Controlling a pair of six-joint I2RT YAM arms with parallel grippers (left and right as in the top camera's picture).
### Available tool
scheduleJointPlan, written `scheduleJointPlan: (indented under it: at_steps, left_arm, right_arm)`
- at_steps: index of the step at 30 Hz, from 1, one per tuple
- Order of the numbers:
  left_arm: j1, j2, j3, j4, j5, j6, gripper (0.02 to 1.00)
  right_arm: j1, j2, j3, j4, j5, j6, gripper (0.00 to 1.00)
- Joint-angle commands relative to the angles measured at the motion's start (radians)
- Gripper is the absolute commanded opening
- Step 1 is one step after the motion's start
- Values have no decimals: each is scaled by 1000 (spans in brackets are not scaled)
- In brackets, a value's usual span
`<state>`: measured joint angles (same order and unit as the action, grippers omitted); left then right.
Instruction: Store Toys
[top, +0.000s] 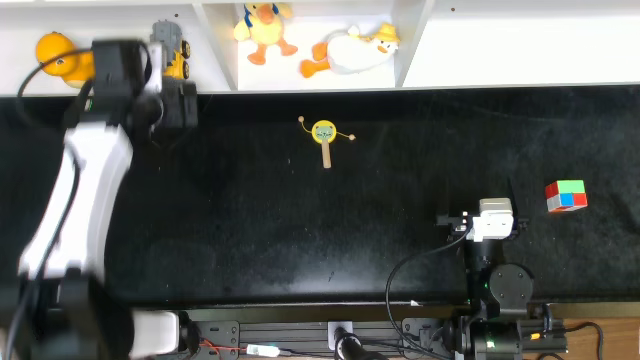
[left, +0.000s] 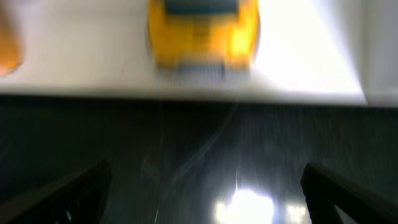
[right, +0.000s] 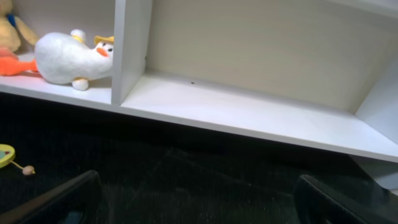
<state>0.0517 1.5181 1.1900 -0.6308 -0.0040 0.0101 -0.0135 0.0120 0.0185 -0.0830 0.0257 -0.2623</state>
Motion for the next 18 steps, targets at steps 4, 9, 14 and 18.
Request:
scheduleJointPlan:
  at_steps: [4,9,14,18]
  left_arm:
    - [-8,-526,-507,246,-79,48,998]
    - [-38,-858,-899,710,-3,42,996]
    - [-117,-1134,-1093,740,-9,42,998]
    - [-159,-1345,-1181,620,-76,-17,998]
  right_arm:
    - [-6,-7,-14,5,-7,7,993]
    - [-6,-7,-14,5,-7,7,993]
    - [-6,-7,-14,5,-7,7,996]
    - [-6,-7,-14,5,-7,7,996]
